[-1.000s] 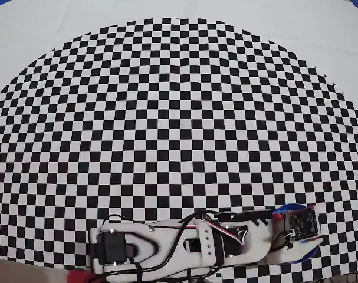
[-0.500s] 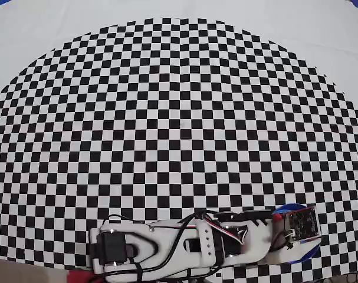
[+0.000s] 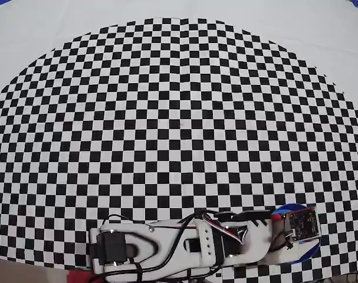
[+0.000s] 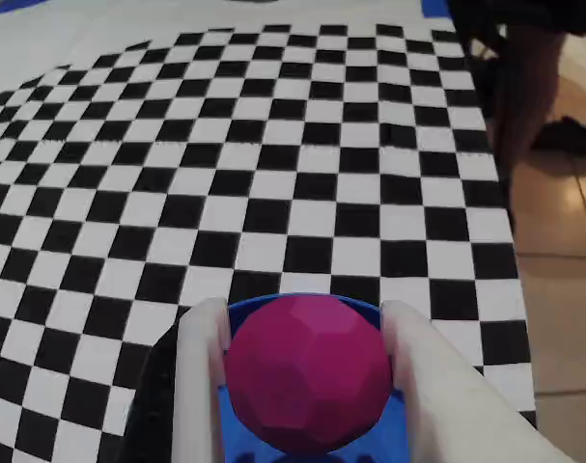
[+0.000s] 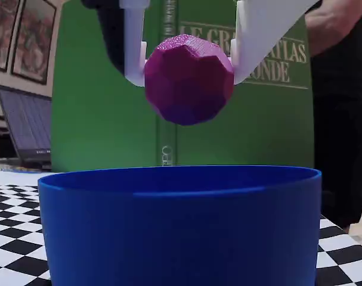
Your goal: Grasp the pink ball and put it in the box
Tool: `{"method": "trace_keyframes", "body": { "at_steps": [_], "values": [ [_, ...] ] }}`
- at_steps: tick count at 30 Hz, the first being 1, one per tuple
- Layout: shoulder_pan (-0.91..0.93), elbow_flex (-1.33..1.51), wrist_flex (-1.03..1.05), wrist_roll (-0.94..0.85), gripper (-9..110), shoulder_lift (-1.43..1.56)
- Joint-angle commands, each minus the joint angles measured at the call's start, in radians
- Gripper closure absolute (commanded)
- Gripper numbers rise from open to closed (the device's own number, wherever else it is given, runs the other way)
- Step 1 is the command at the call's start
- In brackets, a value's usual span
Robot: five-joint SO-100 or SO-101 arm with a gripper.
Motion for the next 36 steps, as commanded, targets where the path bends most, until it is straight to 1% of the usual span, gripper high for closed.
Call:
{"method": "trace_keyframes", "body": {
  "at_steps": [1, 36],
  "values": [
    [-0.002, 0.008, 0.008, -0.008, 101, 0.021],
    [-0.021, 0.009, 0.086, -0.008, 101, 0.02]
  ]
}}
